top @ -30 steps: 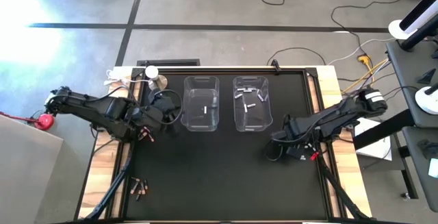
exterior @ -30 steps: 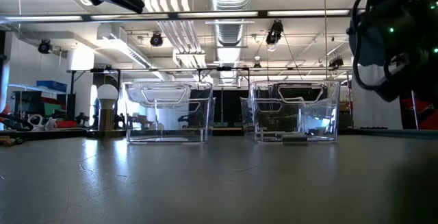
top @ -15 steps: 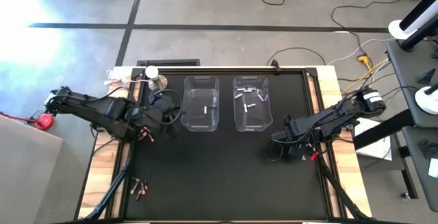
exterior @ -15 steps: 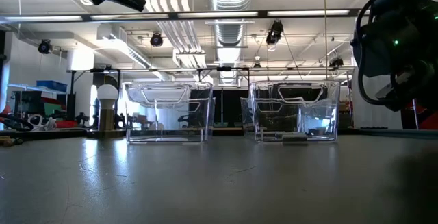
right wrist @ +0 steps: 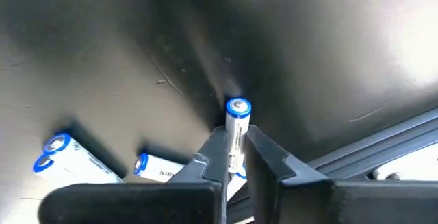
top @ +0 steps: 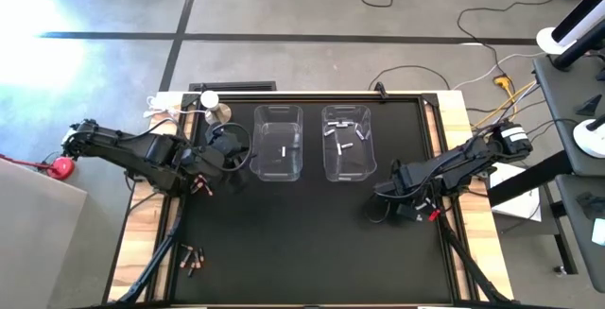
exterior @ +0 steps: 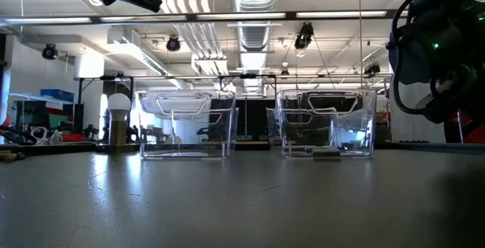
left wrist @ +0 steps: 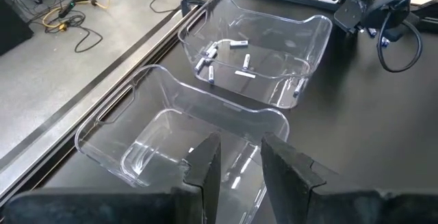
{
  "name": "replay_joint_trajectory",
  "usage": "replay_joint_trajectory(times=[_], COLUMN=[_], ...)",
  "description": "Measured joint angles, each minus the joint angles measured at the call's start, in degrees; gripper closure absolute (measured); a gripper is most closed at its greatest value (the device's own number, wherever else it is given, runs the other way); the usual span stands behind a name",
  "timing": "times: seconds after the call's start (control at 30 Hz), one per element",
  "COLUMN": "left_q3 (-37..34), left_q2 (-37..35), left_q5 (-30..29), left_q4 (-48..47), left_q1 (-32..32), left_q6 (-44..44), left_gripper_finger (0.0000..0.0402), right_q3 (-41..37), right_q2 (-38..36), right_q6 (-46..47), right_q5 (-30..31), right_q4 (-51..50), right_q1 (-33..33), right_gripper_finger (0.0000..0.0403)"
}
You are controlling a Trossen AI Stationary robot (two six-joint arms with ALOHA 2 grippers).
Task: Sort batteries
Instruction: Put the white battery into the right transparent bin
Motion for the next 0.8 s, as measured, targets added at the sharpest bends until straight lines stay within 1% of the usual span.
replay_joint_trajectory(times=[0.1,0.17,0.3,0.43,0.6,0.73,0.8], left_q3=[0.0,0.0,0.0,0.0,0.0,0.0,0.0], left_q2=[0.0,0.0,0.0,0.0,0.0,0.0,0.0], left_q5=[-0.02,-0.01,0.83,0.96,1.06,1.06,1.05], left_q4=[-0.01,-0.02,-0.02,1.55,5.04,5.72,5.78], left_q1=[0.0,0.0,-0.04,-0.07,-0.07,-0.07,-0.07], left_q6=[0.0,0.0,0.0,0.42,4.27,6.54,6.79], left_gripper_finger=[0.0315,0.0315,0.0315,0.0315,0.0315,0.0315,0.0315], right_q3=[0.33,0.99,4.87,8.07,7.35,6.5,6.57], right_q2=[0.0,0.0,-0.95,-2.53,-2.0,-1.29,-1.47], right_q6=[0.59,2.9,6.74,7.21,7.21,7.52,7.58], right_q5=[-0.23,-0.4,-0.81,-0.53,-0.37,-1.38,-3.91], right_q4=[0.22,-0.27,-6.28,-5.85,-4.5,-1.15,2.41], right_q1=[0.0,0.0,0.0,-0.21,-0.66,-0.63,-0.59], right_gripper_finger=[0.0376,0.0375,0.0365,0.0323,0.0272,0.0256,0.0252])
